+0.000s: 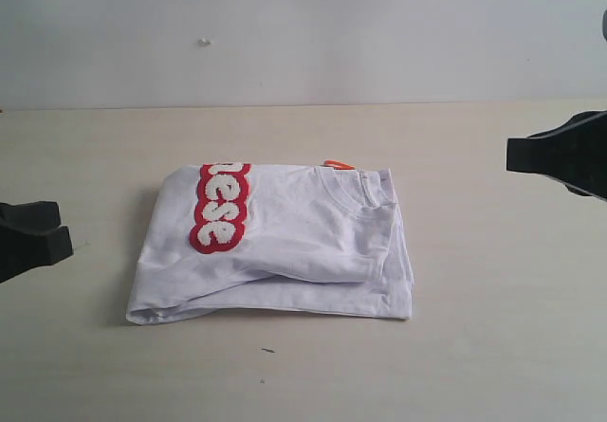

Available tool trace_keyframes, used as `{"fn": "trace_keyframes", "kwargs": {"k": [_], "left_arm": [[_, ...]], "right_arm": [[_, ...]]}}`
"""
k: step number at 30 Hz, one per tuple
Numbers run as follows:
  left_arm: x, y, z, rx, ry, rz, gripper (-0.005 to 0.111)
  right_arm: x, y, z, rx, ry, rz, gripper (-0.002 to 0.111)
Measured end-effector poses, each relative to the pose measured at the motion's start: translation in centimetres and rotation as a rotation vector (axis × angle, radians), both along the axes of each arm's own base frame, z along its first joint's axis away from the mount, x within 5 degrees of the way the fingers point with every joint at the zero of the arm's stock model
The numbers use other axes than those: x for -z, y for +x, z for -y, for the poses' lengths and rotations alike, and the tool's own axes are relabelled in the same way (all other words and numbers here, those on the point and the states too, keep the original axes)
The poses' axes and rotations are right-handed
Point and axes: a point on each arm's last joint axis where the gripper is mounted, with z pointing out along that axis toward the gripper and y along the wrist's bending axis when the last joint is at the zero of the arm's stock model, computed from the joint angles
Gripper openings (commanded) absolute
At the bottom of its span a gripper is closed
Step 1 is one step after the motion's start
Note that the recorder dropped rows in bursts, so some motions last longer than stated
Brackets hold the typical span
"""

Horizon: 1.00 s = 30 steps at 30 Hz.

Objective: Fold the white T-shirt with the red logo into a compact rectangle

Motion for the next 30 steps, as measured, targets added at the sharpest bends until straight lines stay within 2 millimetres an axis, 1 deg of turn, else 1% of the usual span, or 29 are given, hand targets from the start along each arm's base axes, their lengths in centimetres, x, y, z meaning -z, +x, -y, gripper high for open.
{"fn": "trace_keyframes", "kwargs": {"k": [9,16,20,25,27,30], "left_arm": [[0.0,0.0,0.0,0.005,0.007,0.002,0.000],[-1.2,0.3,0.4,0.140,0.194,0.223,0.000],[-1.9,0.1,0.3,0.176,0.251,0.299,0.000],[-3.3,-1.0,-1.1,0.139,0.265,0.367,0.000],[-3.6,-1.7,-1.9,0.109,0.264,0.379,0.000],[-3.4,-2.8,-3.1,0.059,0.265,0.392,0.000]], "right_arm": [[0.0,0.0,0.0,0.001,0.002,0.000,0.000],[0.0,0.0,0.0,0.001,0.002,0.000,0.000],[0.0,0.0,0.0,0.001,0.002,0.000,0.000],[0.0,0.0,0.0,0.001,0.002,0.000,0.000],[0.0,0.0,0.0,0.001,0.002,0.000,0.000],[0.0,0.0,0.0,0.001,0.002,0.000,0.000]]}}
